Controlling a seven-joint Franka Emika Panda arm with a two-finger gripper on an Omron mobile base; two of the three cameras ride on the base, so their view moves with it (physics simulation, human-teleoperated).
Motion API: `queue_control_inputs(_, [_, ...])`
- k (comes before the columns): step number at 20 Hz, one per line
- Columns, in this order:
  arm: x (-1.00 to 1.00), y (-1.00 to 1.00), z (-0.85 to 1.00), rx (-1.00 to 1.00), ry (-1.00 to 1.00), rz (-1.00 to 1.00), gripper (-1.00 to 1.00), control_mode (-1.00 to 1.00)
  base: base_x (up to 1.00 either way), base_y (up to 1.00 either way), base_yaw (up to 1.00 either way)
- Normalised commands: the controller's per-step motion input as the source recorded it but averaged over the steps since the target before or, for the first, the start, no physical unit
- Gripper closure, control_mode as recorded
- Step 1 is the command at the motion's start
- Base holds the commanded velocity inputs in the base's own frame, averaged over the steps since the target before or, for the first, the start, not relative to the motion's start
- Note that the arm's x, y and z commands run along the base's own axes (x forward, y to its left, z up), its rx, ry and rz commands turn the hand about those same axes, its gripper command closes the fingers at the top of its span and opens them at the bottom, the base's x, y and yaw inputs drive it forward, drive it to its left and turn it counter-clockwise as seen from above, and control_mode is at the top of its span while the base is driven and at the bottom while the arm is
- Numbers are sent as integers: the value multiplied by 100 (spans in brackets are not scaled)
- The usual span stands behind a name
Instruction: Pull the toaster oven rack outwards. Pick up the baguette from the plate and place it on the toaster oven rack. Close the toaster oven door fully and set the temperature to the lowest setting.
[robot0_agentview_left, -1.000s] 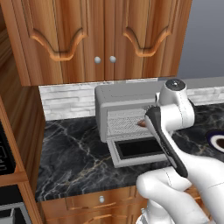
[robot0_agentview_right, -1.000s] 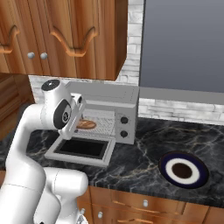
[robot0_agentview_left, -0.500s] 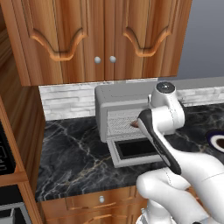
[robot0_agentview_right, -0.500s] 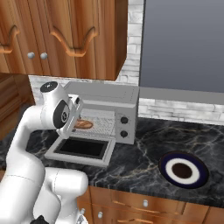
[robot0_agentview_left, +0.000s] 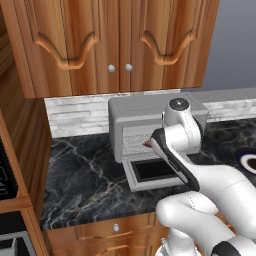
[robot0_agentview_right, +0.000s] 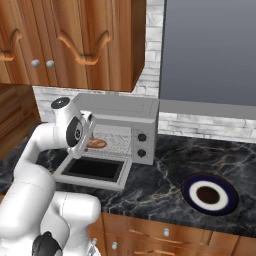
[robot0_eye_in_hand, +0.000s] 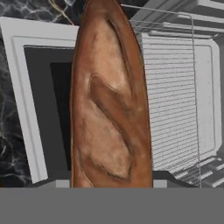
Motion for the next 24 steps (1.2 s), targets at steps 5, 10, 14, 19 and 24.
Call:
queue_control_inputs(5, [27,8,-13,0,1,0,100,-100,0,0,0])
queue_control_inputs(10, [20,5,-14,0,1,0,100,-100,0,0,0])
queue_control_inputs(14, [17,3,-14,0,0,0,100,-100,0,0,0])
queue_control_inputs(19, [18,1,-14,0,0,0,100,-100,0,0,0])
queue_control_inputs(24, [18,0,-20,0,0,0,100,-100,0,0,0])
